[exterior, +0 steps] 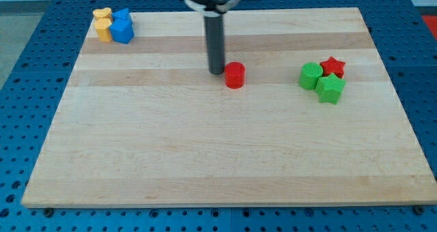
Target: Push the red circle into the green star
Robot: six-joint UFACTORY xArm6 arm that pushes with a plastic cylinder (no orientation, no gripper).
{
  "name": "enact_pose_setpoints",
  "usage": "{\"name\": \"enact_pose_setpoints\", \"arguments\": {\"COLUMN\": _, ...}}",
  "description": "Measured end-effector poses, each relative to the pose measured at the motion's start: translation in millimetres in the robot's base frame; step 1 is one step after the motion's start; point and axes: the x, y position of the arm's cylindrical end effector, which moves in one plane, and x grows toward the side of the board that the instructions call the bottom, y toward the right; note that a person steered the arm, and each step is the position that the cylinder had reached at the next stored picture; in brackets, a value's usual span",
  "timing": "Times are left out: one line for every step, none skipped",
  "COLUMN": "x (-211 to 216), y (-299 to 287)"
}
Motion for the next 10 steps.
{"name": "enact_pose_setpoints", "arguments": {"x": 26, "y": 57}}
{"name": "enact_pose_setpoints", "arguments": {"x": 51, "y": 71}}
{"name": "enact_pose_setpoints", "arguments": {"x": 49, "y": 33}}
{"name": "enact_pose_setpoints", "arguments": {"x": 68, "y": 0}}
{"name": "enact_pose_setpoints", "arguments": {"x": 86, "y": 16}}
{"name": "enact_pose_setpoints", "arguments": {"x": 84, "y": 69}}
{"name": "enact_pose_setpoints", "arguments": {"x": 79, "y": 131}}
{"name": "enact_pose_setpoints", "arguments": {"x": 90, "y": 135}}
{"name": "enact_pose_setpoints", "arguments": {"x": 118, "y": 135}}
{"name": "enact_pose_setpoints", "arguments": {"x": 141, "y": 155}}
